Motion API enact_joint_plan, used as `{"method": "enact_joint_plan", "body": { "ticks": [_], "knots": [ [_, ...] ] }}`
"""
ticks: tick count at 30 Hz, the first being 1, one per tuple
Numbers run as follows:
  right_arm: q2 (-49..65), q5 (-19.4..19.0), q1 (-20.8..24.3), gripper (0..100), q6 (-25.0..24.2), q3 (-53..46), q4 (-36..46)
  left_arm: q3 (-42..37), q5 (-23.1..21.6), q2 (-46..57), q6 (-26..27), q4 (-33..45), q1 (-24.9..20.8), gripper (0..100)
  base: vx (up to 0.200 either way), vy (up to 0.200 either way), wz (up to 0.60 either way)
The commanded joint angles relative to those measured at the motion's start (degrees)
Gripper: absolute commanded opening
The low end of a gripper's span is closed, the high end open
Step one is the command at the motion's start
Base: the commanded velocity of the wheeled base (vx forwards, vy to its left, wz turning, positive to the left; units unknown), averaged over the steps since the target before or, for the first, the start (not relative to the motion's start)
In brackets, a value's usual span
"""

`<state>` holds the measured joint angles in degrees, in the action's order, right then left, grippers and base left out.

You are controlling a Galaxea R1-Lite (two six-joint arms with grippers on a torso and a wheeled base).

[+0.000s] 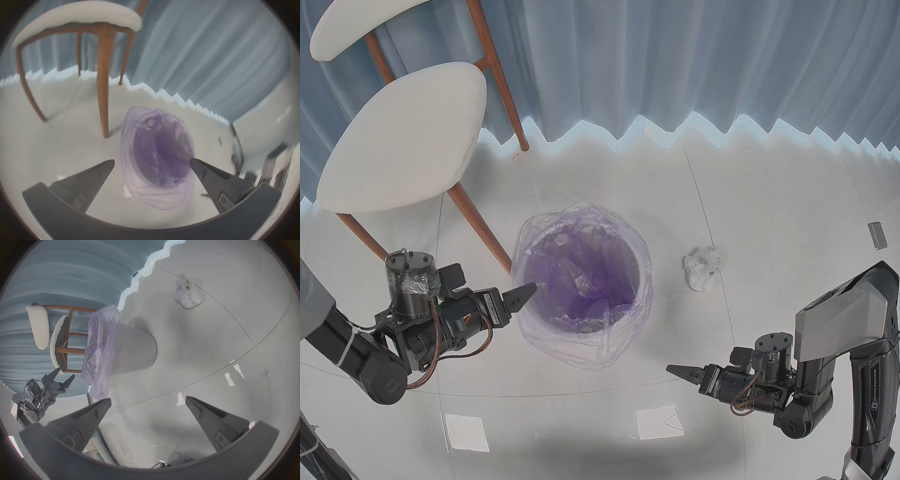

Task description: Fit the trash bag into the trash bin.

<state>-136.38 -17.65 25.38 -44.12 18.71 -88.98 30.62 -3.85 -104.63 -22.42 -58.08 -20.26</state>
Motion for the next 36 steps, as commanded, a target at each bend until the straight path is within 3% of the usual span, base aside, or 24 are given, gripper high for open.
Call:
{"method": "enact_joint_plan", "body": {
  "ticks": [1, 6, 11, 17, 36],
  "knots": [
    [0.1, 0.1, 0.7, 100, 0.1, -0.3, -1.0, -6.1, -2.4, -11.9, -17.9, -18.5, 3.4, 100, 0.000, 0.000, 0.00],
    [-0.1, 0.8, 0.7, 100, 0.1, 0.0, -1.0, -6.0, -2.7, -23.2, -17.5, -31.3, 4.3, 100, 0.000, 0.000, 0.00],
    [-0.5, 0.7, 0.7, 100, 0.1, 0.3, -1.0, -5.1, -3.2, -25.3, -15.0, -30.5, 6.5, 100, 0.000, 0.000, 0.00],
    [-0.6, 0.7, 0.7, 100, 0.5, 0.3, -1.0, -5.0, -7.0, -22.8, -15.0, -30.5, 11.4, 100, 0.000, 0.000, 0.00],
    [-0.5, 0.8, 0.7, 100, 0.5, 0.2, -1.0, -1.5, -7.5, -28.2, -14.7, -30.5, 11.2, 100, 0.000, 0.000, 0.00]
  ]
}}
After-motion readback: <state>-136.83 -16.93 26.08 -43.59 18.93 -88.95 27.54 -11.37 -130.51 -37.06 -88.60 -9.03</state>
